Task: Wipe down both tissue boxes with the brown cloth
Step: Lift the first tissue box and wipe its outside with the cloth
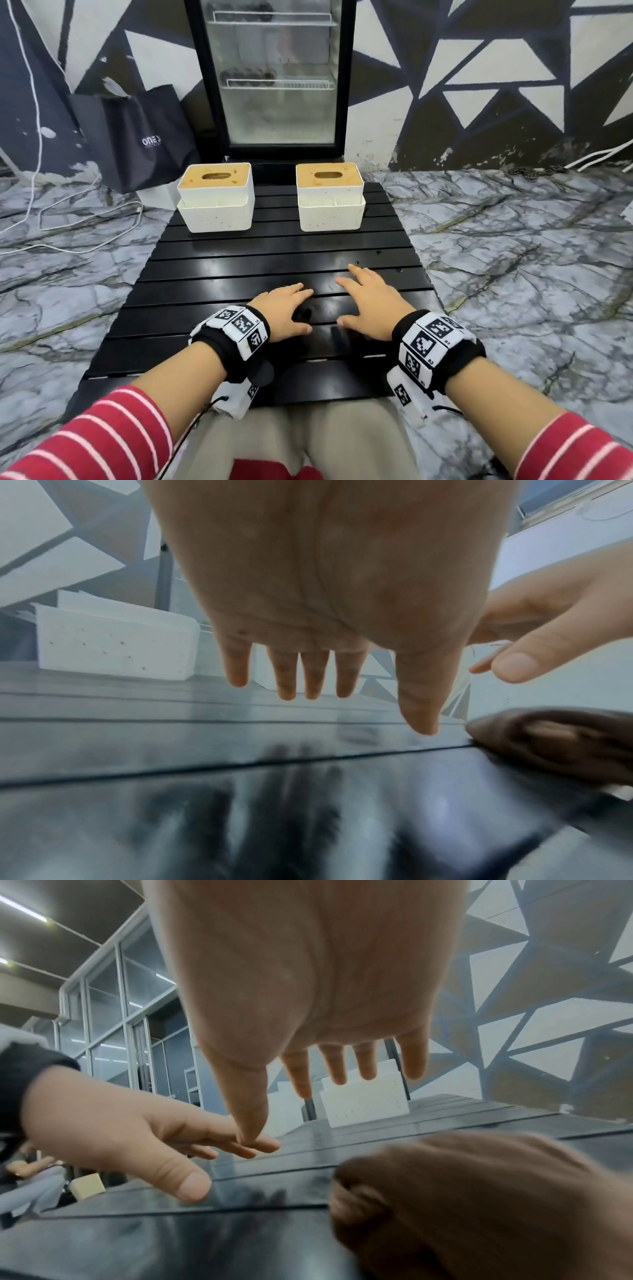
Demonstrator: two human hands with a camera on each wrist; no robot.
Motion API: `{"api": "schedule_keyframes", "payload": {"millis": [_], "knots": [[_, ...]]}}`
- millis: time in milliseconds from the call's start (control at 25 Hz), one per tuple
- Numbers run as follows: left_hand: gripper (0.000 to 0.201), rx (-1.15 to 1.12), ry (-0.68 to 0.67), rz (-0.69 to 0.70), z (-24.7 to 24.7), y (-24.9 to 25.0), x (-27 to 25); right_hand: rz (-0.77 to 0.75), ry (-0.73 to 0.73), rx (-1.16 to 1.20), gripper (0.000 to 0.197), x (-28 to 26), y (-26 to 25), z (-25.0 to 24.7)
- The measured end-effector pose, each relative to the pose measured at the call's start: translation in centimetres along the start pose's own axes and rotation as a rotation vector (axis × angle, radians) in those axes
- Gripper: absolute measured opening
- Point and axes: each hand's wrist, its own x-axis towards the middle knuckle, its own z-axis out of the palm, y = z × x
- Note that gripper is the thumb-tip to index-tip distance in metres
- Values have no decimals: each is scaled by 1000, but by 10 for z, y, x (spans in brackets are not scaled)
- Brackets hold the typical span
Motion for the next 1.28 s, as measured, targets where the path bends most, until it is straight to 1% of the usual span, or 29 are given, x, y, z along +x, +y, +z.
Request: {"api": "schedule_keyframes", "payload": {"millis": [160, 360, 480, 640, 760, 880, 960, 1120, 1200, 1280], "knots": [[83, -17, 83, -66, -38, -55, -2, -90, 39, 87, 71, 40, -29, -24], [82, -5, 239, -158, -79, -138, 3, -167, 70, 147, 67, 119, -66, -43], [84, 36, 286, -240, -92, -187, 17, -199, 81, 142, 65, 169, -88, -45], [89, 100, 310, -363, -103, -236, 41, -208, 97, 149, 71, 236, -111, -44], [93, 115, 323, -376, -107, -256, 57, -213, 133, 91, 76, 272, -117, -41], [95, 104, 365, -354, -103, -271, 73, -208, 150, 23, 77, 297, -118, -37], [95, 73, 413, -332, -99, -277, 80, -214, 162, 24, 78, 308, -116, -34], [83, -78, 581, -283, -90, -280, 89, -247, 221, 65, 74, 315, -113, -28], [78, -154, 616, -272, -86, -282, 90, -258, 235, 66, 72, 315, -113, -25], [77, -171, 638, -251, -84, -281, 89, -255, 231, 64, 72, 312, -112, -23]]}}
